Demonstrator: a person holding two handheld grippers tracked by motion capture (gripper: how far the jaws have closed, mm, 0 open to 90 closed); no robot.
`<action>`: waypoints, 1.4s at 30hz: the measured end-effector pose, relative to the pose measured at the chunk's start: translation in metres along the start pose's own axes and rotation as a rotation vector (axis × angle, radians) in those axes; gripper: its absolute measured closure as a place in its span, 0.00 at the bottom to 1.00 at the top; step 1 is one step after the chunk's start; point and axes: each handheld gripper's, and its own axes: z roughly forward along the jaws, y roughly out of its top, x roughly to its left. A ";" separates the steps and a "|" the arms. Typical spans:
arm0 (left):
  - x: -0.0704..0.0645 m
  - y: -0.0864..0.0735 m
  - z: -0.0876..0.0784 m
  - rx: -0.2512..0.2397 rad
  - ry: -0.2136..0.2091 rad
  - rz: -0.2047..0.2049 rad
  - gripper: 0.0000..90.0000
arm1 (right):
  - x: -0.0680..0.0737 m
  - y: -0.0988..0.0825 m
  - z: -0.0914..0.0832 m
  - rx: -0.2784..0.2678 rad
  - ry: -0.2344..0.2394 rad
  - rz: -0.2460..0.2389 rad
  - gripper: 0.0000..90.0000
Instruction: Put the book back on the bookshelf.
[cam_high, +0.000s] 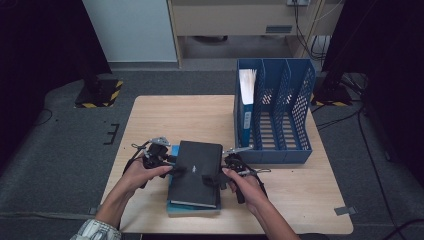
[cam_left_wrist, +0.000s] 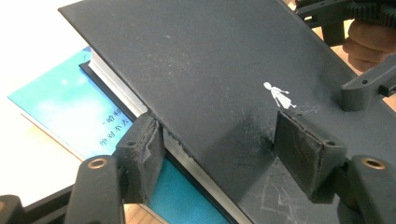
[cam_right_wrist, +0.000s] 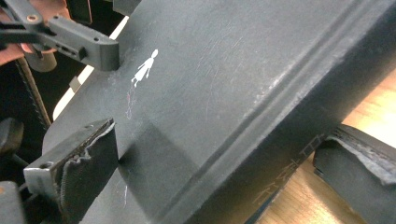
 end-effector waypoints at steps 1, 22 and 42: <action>0.000 0.000 -0.002 0.000 0.002 -0.001 0.40 | 0.001 0.001 -0.001 0.000 -0.003 -0.009 0.01; 0.003 0.000 -0.042 -0.043 -0.006 0.017 0.64 | 0.028 0.030 -0.012 0.001 -0.072 -0.168 0.11; 0.005 0.013 -0.058 -0.061 0.032 0.027 0.73 | 0.034 0.055 -0.011 -0.008 -0.117 -0.237 0.14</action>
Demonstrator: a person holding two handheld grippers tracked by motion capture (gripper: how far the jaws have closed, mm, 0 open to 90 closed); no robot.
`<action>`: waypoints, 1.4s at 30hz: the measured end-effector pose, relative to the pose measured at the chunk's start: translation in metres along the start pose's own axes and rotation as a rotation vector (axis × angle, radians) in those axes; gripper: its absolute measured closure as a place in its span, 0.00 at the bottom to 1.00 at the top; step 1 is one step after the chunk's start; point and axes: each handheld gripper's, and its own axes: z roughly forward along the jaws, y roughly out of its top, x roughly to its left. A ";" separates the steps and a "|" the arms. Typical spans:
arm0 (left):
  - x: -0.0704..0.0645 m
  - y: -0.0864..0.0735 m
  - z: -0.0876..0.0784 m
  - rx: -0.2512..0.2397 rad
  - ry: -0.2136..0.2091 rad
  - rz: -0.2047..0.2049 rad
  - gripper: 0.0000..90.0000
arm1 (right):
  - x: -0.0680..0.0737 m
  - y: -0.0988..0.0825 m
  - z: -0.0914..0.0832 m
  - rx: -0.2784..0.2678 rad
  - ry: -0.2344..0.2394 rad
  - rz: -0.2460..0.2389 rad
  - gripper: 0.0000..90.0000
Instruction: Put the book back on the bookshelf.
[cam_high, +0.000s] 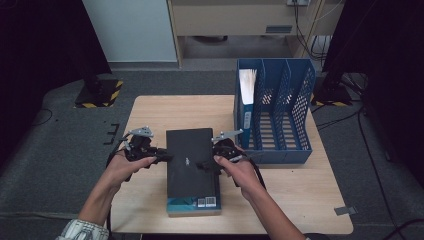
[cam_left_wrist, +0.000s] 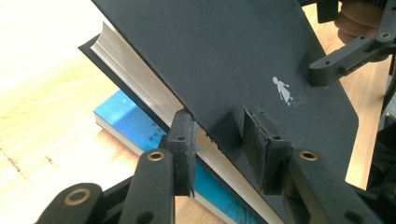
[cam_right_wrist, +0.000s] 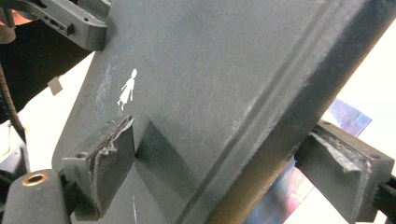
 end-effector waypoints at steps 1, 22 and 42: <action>0.001 0.001 -0.001 -0.002 -0.004 0.000 0.73 | 0.000 0.001 0.000 -0.001 -0.004 -0.009 0.15; 0.001 0.017 -0.017 -0.005 0.019 0.020 0.82 | 0.003 0.031 -0.007 0.008 -0.059 -0.093 0.20; 0.008 0.034 -0.025 -0.023 0.060 0.033 0.88 | -0.005 0.053 -0.005 -0.035 -0.106 -0.121 0.26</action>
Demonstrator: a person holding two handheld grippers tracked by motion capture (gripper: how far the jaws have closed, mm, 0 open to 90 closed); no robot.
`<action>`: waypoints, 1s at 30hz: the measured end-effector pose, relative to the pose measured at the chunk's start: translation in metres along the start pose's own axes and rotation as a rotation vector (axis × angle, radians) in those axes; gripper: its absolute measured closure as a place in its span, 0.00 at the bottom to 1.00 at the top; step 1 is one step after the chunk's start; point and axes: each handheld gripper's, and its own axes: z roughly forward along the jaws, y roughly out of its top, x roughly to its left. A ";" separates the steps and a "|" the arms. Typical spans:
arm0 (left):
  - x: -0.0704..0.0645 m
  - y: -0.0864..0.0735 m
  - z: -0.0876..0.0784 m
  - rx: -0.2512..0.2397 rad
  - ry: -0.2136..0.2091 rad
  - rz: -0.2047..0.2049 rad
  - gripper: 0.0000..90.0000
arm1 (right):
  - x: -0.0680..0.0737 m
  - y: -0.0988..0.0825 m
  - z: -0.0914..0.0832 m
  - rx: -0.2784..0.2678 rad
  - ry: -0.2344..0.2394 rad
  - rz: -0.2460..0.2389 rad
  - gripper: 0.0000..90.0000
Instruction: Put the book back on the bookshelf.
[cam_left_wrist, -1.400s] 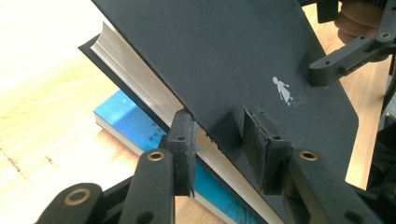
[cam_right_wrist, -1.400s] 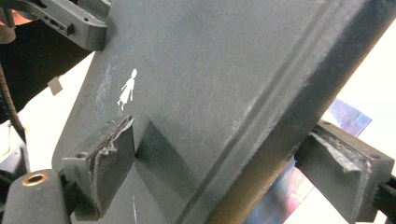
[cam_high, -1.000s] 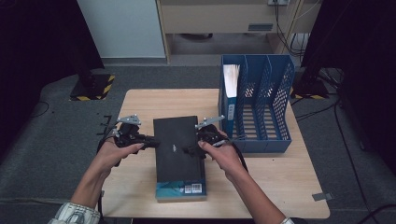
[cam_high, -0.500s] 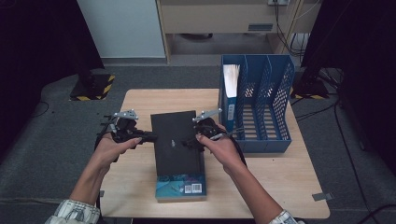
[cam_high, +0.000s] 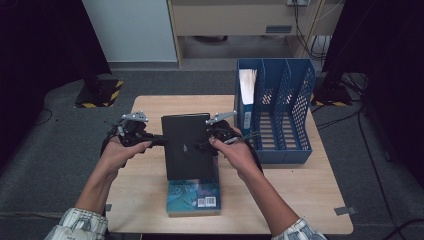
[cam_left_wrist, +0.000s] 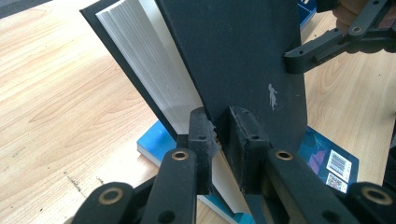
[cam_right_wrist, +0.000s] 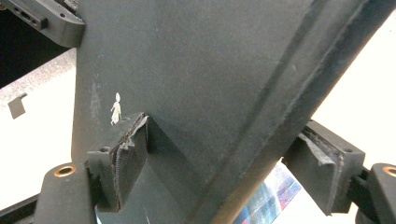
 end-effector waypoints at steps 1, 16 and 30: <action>-0.001 0.000 0.000 -0.002 0.000 0.001 0.88 | 0.001 0.000 -0.001 0.000 0.000 -0.001 0.26; 0.000 0.010 0.001 0.009 0.032 0.022 0.89 | -0.002 0.013 -0.005 -0.010 -0.021 -0.013 0.27; 0.011 0.015 0.000 -0.014 0.050 0.030 0.89 | -0.006 0.026 0.001 -0.016 -0.062 -0.044 0.27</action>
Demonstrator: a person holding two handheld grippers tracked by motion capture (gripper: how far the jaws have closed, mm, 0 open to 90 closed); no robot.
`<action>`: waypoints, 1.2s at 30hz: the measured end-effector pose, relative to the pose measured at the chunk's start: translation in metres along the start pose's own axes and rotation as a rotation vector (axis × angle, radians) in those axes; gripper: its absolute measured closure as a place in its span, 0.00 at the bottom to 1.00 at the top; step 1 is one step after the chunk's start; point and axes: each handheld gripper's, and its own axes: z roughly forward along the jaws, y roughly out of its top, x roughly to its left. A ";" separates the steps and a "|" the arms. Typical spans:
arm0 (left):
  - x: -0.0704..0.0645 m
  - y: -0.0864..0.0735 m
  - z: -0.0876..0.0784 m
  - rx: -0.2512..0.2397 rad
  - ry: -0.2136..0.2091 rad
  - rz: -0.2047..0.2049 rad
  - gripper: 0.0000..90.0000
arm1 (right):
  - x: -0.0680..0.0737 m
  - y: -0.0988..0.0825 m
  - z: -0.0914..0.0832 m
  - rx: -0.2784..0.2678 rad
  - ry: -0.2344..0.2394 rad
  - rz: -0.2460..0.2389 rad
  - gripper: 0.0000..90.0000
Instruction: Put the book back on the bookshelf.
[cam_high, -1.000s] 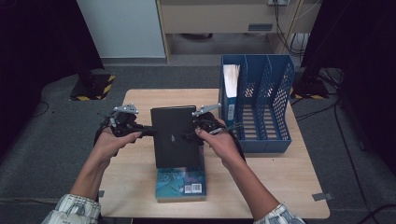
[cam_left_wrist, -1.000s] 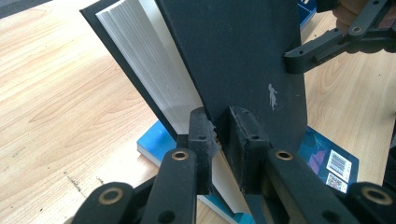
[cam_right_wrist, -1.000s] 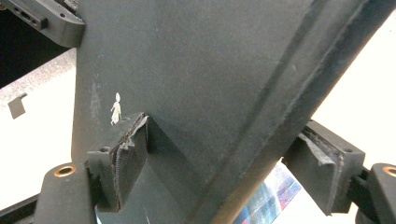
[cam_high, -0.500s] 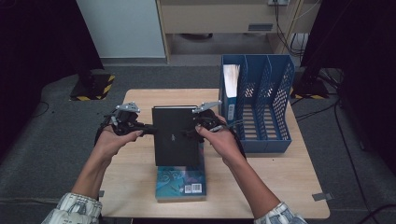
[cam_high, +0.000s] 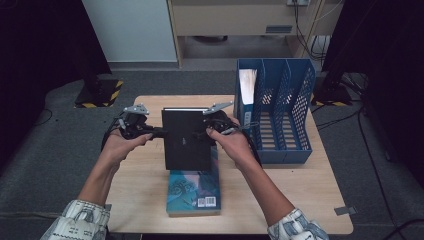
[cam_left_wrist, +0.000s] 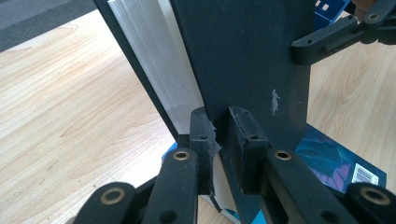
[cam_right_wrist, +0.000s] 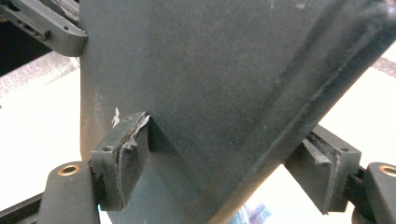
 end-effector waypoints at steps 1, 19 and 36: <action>-0.001 -0.001 -0.001 -0.004 0.002 0.000 0.89 | 0.001 0.000 -0.001 0.000 0.000 -0.006 0.28; -0.034 -0.033 -0.018 -0.088 0.010 0.012 0.88 | 0.029 -0.012 -0.031 -0.023 0.011 -0.135 0.28; -0.042 -0.039 -0.024 -0.069 -0.001 0.046 0.88 | 0.036 -0.005 -0.034 -0.017 0.055 -0.180 0.29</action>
